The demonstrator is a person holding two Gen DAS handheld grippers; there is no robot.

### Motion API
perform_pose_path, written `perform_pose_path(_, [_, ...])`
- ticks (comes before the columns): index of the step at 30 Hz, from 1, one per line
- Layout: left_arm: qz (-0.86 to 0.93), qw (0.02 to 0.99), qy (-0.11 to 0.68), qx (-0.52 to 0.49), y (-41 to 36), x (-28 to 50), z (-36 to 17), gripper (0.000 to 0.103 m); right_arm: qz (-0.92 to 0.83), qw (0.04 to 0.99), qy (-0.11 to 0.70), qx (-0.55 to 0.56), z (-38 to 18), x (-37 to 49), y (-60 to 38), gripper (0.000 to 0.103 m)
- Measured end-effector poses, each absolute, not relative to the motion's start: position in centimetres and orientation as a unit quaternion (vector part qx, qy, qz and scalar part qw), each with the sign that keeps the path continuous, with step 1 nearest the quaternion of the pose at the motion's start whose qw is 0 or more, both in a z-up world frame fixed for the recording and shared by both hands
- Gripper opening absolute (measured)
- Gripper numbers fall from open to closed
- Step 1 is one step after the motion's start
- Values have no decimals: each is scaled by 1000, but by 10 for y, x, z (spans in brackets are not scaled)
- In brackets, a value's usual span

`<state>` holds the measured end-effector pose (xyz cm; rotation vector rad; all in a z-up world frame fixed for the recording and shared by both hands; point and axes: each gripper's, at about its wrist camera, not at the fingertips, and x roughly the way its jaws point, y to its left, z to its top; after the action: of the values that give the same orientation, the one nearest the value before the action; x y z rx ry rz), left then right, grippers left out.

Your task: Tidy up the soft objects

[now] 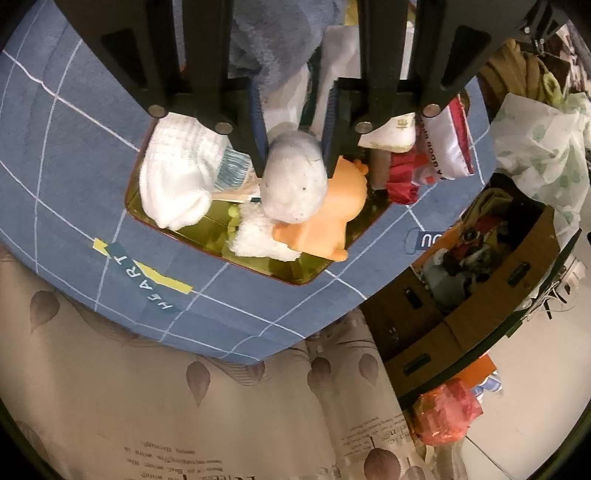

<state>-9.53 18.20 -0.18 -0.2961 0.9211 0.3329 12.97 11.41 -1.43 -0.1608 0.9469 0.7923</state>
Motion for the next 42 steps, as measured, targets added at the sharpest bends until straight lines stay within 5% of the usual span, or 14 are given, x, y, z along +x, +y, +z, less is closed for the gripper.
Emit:
perform_pose_path(2, [160,872,439,-144,183,-96,-2,65,373,814,440,-67,-13,129,110,35])
perform_pose_path(5, [161,874,435,-141,184,-96,-3,65,368,822,430,-64,-8,124,103,61])
perform_pose_path(10, [160,892,404,-123,183,-102,6,65,363,843,394,-50,11,101,78,64])
perform_pose_path(15, [150,915,363,-95,177,-106,21,65,335,879,336,-47,27,50,35,89])
perform_pose_path(25, [102,928,348,-85,158,-109,29,65,216,944,244,-50,45,-24,-25,101])
perform_pose_path(42, [109,951,287,-39,142,-141,69,70,138,968,190,-92,63,-79,-36,102])
